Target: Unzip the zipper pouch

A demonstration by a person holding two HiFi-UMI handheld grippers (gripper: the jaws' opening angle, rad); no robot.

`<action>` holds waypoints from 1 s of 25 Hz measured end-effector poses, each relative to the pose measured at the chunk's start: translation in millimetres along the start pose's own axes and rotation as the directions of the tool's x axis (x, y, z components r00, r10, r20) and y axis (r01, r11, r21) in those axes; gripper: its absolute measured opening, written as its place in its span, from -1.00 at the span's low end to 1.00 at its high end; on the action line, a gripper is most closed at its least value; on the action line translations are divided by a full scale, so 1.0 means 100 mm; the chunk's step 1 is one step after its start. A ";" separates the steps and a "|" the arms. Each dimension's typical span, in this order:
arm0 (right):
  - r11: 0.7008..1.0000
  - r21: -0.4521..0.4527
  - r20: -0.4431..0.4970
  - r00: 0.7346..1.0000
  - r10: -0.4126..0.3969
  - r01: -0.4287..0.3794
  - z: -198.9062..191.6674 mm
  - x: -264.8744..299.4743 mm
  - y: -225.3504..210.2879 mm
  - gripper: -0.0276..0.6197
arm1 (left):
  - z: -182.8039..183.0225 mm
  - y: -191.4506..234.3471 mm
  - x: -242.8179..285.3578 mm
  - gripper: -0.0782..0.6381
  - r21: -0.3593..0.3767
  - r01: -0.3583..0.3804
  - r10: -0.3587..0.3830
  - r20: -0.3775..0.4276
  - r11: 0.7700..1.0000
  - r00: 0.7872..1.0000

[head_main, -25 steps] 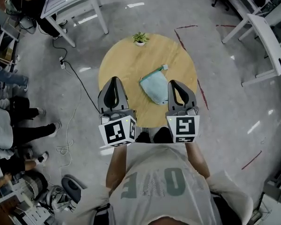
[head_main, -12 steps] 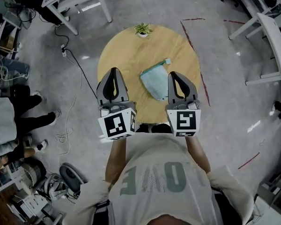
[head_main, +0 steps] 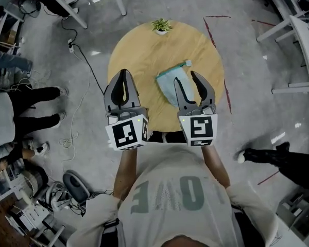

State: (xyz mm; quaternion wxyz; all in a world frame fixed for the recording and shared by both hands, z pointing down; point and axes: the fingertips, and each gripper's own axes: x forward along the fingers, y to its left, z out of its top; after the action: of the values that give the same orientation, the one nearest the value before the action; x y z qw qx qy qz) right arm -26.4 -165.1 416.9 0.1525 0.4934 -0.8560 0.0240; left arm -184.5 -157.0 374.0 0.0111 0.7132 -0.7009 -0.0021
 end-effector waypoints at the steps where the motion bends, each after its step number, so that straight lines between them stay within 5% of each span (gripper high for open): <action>1: 1.000 -0.006 -0.021 1.000 0.011 -0.011 -0.05 0.05 0.03 -0.26 | -0.02 0.02 0.00 -0.71 0.001 -0.004 0.004 -0.004 1.000 1.000; 9: 0.982 -0.173 -0.272 0.962 0.030 -0.080 -0.76 0.68 0.49 -0.04 | -0.22 0.33 0.01 -0.70 0.009 -0.050 0.050 -0.056 0.999 0.997; 19: 0.940 -0.311 -0.598 0.797 -0.080 -0.140 -2.09 1.31 0.80 -0.10 | -0.80 1.04 -0.08 -0.70 0.007 -0.171 0.170 -0.166 0.985 0.971; 25: 0.942 -0.306 -0.661 0.743 -0.107 -0.137 -2.30 1.41 0.79 -0.32 | -0.96 1.29 -0.12 -0.70 -0.010 -0.221 0.215 -0.190 0.975 0.958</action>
State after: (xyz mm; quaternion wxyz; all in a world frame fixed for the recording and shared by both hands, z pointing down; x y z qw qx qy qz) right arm -105.2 -199.0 684.5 0.5306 0.4112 -0.7391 0.0548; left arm -311.9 -146.3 472.2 0.0883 0.6282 -0.7710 0.0554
